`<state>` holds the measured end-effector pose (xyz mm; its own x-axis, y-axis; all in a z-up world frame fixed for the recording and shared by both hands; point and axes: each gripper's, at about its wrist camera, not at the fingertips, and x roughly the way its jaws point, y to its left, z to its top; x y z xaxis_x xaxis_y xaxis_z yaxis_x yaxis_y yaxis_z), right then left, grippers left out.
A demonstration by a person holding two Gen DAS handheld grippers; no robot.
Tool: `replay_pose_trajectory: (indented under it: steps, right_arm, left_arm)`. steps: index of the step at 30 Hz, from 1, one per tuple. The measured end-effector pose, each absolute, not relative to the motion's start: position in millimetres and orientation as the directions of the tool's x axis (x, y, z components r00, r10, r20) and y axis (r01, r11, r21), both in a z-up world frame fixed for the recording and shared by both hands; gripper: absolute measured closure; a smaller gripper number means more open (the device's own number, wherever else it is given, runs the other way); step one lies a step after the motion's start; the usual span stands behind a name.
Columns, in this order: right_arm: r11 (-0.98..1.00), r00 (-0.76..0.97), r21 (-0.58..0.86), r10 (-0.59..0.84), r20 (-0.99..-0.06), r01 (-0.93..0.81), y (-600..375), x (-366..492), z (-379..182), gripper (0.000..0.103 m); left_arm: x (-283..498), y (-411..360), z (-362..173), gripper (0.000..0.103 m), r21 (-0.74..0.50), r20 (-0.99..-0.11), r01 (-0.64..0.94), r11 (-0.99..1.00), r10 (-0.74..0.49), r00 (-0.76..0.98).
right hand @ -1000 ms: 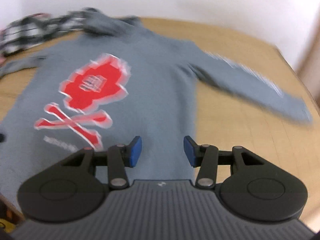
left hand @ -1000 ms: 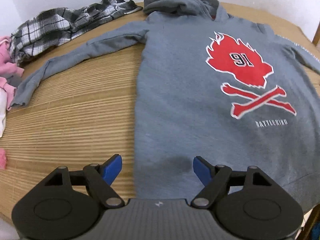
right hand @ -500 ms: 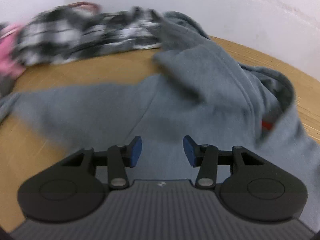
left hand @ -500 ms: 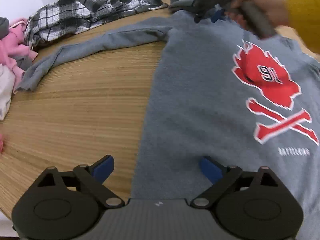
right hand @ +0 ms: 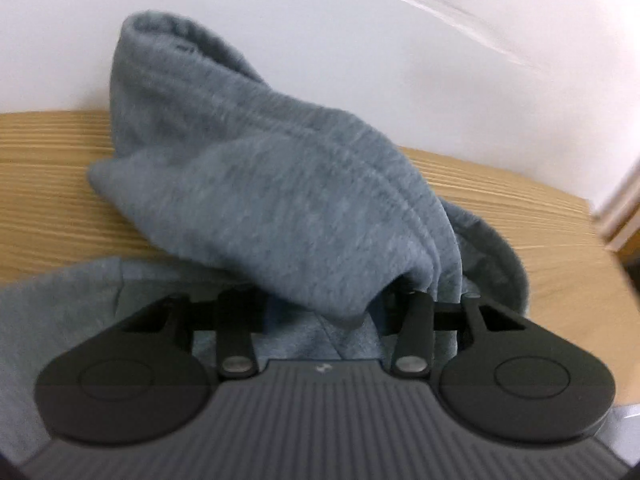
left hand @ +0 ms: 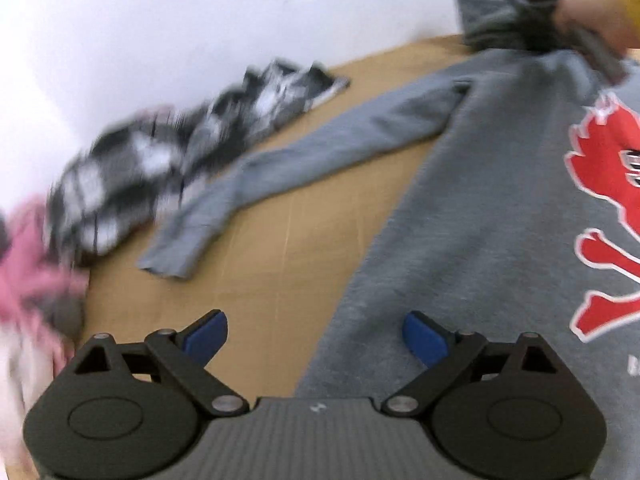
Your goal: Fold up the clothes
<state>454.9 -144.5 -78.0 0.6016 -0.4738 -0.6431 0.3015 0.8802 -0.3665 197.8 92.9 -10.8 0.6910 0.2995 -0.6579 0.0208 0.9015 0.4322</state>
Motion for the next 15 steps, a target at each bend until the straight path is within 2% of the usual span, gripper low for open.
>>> replay_pose_trajectory:
  steps: [3, 6, 9, 11, 13, 15]
  right_arm:
    - [0.817, 0.532, -0.438, -0.577, -0.619, 0.376, -194, 443, -80, 0.057]
    - [0.753, 0.442, -0.467, -0.653, -0.615, 0.464, -245, 423, -78, 0.057]
    - [0.709, 0.366, -0.471, -0.687, -0.627, 0.525, -287, 402, -75, 0.057]
    - [0.751, 0.394, -0.408, -0.634, -0.665, 0.519, -308, 383, -66, 0.056]
    - [0.848, 0.503, -0.284, -0.501, -0.704, 0.447, -321, 356, -47, 0.056]
    - [0.909, 0.62, -0.219, -0.404, -0.672, 0.354, -324, 315, -18, 0.055]
  left_arm:
    - [247, 72, -21, 0.006, 0.472, -0.618, 0.055, 0.88, 0.286, 0.732]
    - [296, 45, -31, 0.006, 0.467, -0.614, 0.09, 0.879, 0.249, 0.749]
    - [346, 7, -45, 0.006, 0.502, -0.585, 0.132, 0.855, 0.223, 0.78]
    - [364, -12, -43, 0.011, 0.545, -0.558, 0.152, 0.824, 0.221, 0.8]
    - [375, -24, -39, 0.015, 0.56, -0.551, 0.164, 0.812, 0.217, 0.806]
    - [365, -18, -27, 0.016, 0.506, -0.57, 0.172, 0.845, 0.178, 0.802]
